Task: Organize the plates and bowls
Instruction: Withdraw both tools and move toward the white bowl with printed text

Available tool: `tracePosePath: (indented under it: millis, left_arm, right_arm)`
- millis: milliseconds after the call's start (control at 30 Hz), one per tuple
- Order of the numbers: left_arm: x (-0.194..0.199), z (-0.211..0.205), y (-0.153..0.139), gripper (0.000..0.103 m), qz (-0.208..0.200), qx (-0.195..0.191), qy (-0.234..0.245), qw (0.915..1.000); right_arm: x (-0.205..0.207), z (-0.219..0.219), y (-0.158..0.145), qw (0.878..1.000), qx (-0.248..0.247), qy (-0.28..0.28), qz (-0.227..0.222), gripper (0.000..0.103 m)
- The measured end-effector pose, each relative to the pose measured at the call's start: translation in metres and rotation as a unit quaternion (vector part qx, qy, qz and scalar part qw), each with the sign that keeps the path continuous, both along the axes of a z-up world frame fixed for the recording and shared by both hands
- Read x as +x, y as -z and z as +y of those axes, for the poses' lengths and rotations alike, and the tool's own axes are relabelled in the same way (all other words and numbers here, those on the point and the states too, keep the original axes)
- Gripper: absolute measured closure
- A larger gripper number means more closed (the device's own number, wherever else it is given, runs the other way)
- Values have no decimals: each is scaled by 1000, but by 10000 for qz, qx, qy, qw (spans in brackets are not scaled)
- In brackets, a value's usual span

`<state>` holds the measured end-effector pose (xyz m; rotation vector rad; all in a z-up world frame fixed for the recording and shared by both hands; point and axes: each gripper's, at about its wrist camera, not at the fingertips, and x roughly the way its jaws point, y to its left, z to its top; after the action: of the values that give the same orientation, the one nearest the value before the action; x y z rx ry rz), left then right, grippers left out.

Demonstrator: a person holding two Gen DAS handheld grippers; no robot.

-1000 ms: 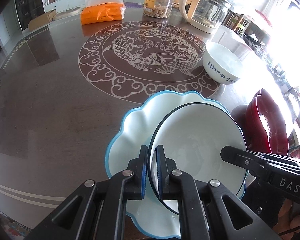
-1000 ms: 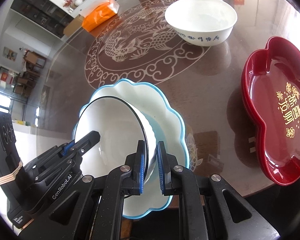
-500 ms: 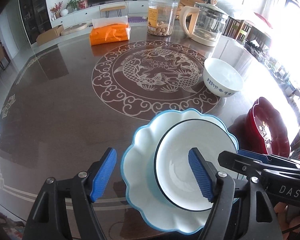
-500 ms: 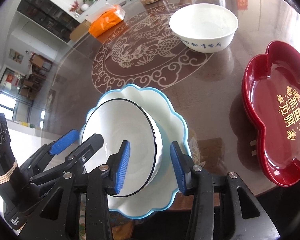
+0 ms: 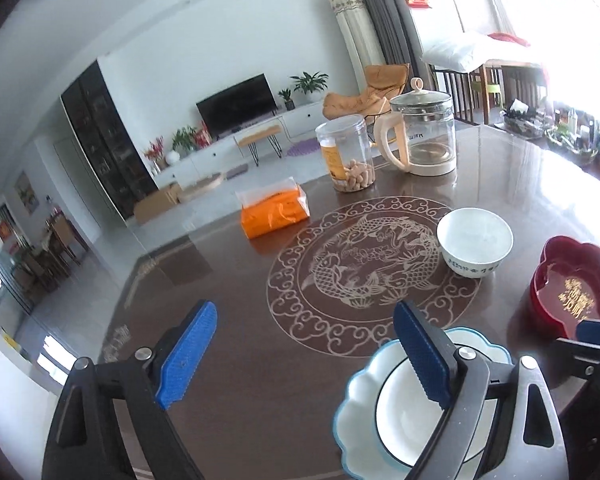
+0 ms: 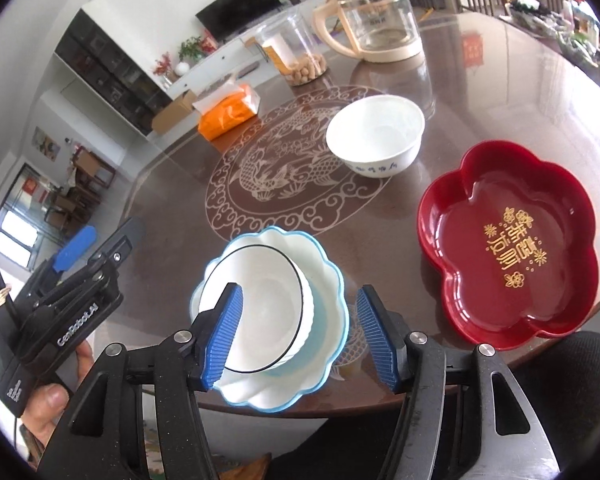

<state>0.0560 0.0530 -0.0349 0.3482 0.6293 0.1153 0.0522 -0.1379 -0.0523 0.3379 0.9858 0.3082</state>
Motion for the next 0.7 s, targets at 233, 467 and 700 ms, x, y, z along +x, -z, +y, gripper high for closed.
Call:
tracePosePath:
  millis: [233, 467, 700]
  left_arm:
    - [-12, -38, 6, 10, -851, 1444, 103, 9858]
    - [-28, -64, 4, 4, -1689, 2419, 129, 9554]
    - [-44, -83, 3, 1, -2954, 3542, 27, 8873]
  right_arm:
    - [-15, -12, -1, 9994, -125, 215, -256, 39]
    - [-21, -28, 3, 9988, -37, 443, -216, 39]
    - [-25, -39, 6, 9981, 1, 585, -166, 39]
